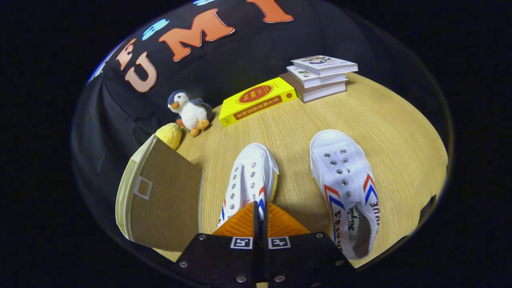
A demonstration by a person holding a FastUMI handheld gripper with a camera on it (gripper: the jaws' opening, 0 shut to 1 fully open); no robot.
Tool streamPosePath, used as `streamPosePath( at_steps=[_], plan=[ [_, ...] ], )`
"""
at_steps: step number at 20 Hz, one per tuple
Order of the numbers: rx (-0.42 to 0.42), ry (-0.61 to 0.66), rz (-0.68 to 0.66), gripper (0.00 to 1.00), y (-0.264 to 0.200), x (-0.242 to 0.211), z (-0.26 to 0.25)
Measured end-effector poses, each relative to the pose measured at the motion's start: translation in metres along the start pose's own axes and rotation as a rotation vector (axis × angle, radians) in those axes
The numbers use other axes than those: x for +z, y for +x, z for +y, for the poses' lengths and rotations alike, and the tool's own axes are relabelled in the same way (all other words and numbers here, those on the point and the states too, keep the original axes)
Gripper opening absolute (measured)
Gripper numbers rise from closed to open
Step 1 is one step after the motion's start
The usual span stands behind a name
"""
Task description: Open the storage box then place both shoes into the box .Put the left shoe in first, then the right shoe, with the right side of both shoes facing outward in a uniform manner.
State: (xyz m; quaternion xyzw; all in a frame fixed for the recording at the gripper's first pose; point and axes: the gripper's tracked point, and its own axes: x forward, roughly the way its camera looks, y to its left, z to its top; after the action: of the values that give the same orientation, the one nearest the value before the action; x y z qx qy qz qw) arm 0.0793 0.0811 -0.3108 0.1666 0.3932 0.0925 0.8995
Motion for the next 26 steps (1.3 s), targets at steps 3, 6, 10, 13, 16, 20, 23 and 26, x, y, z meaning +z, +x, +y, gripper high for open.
streamPosePath(
  at_steps=[3,6,10,13,16,20,23,26],
  plan=[
    [-0.007,0.031,-0.073,0.00,-0.026,0.027,0.017],
    [-0.013,0.024,-0.191,0.00,-0.052,0.063,0.046],
    [-0.121,-0.040,-0.136,0.00,-0.028,0.027,0.024],
    [-0.068,0.034,-0.072,0.00,-0.030,0.009,0.009],
    [-0.058,0.019,-0.079,0.03,-0.046,0.020,-0.014],
    [-0.086,-0.144,0.106,0.44,-0.037,-0.014,-0.036],
    [-0.101,-0.194,0.193,0.60,-0.025,-0.039,-0.045],
    [-0.099,-0.258,0.258,0.61,-0.010,-0.055,-0.049]
  ],
)
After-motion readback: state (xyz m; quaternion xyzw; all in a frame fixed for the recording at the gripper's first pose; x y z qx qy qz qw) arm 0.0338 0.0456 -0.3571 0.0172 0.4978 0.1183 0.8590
